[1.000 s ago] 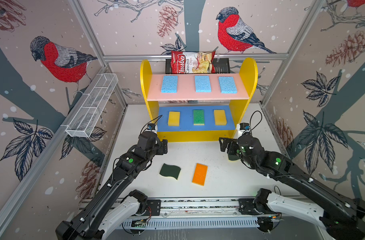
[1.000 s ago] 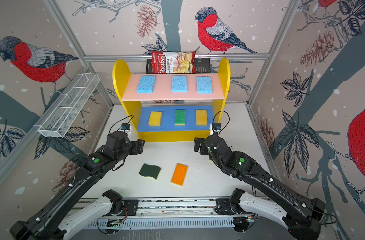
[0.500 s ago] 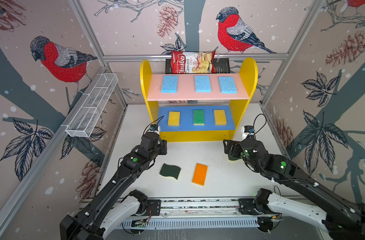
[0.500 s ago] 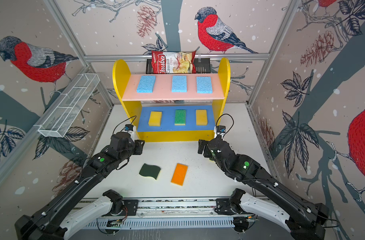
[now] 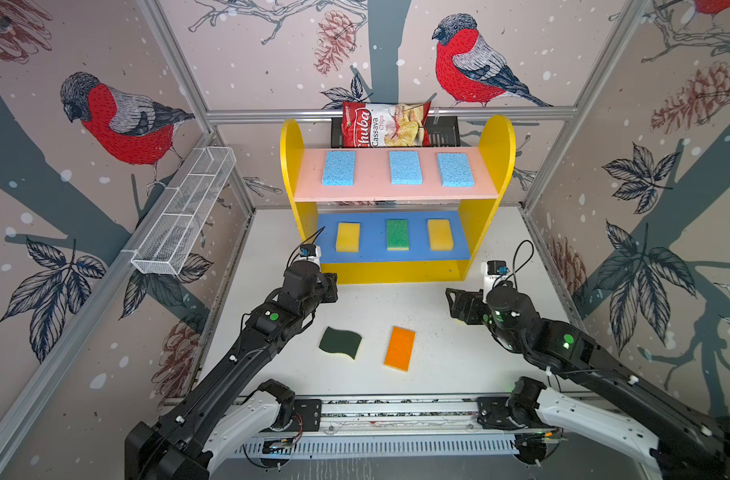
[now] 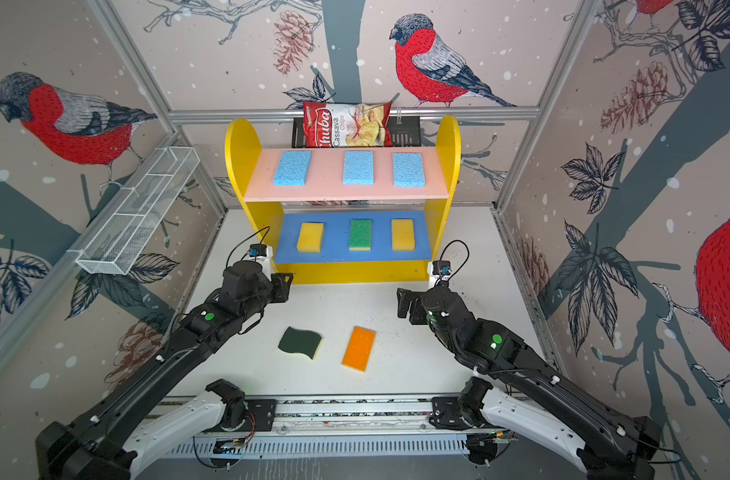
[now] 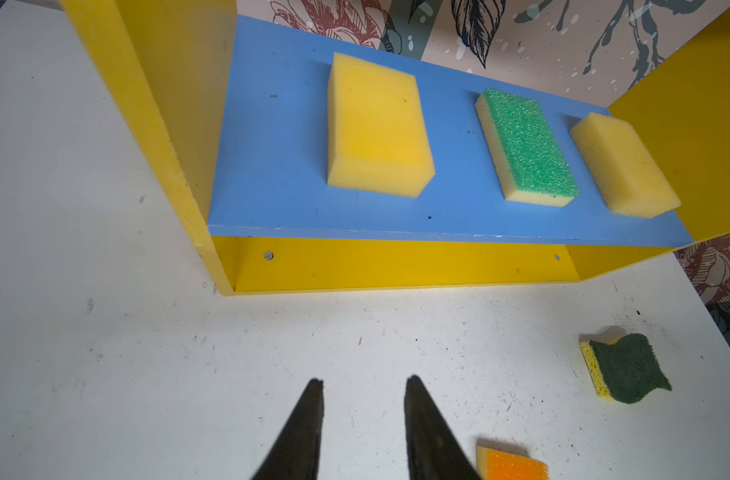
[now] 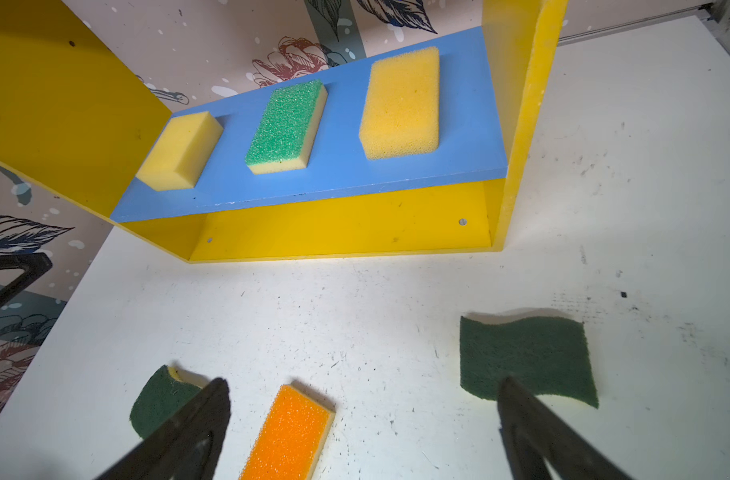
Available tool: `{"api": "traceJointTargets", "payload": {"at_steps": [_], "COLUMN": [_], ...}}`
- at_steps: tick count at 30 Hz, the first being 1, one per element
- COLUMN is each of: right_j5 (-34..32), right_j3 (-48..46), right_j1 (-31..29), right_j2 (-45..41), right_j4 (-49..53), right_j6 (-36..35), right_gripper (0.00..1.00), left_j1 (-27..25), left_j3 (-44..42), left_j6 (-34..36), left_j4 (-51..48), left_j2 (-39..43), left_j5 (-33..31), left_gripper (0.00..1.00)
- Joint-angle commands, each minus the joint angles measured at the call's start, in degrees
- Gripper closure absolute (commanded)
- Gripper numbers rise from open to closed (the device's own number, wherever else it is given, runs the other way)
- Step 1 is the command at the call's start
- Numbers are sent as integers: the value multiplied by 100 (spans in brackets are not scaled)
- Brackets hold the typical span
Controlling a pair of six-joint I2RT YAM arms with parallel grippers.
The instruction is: Place and organize the cleaning sponges onto the shelf
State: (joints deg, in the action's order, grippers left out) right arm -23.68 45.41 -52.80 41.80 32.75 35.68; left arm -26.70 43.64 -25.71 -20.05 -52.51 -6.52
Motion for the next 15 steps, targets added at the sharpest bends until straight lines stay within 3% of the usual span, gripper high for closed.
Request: {"api": "traceJointTargets", "payload": {"at_steps": [1,9,15], "right_j5": [325,938,1041], "right_j3": [-129,-639,-920], "right_j1": [15,112,171], "right_j2": [-108,-235,-200], "right_j4": [-366,-545,-654], "right_j6": [-165,30,80], "right_gripper": [1,0,1], "left_j1": [53,60,63], "left_j3": [-116,-413,-672], "left_j6": [-286,-1042,-1468], "left_j4": [-144,-687,-1029], "left_j2": [82,241,372], "left_j5": [-188,-246,-204], "left_gripper": [65,61,51]}}
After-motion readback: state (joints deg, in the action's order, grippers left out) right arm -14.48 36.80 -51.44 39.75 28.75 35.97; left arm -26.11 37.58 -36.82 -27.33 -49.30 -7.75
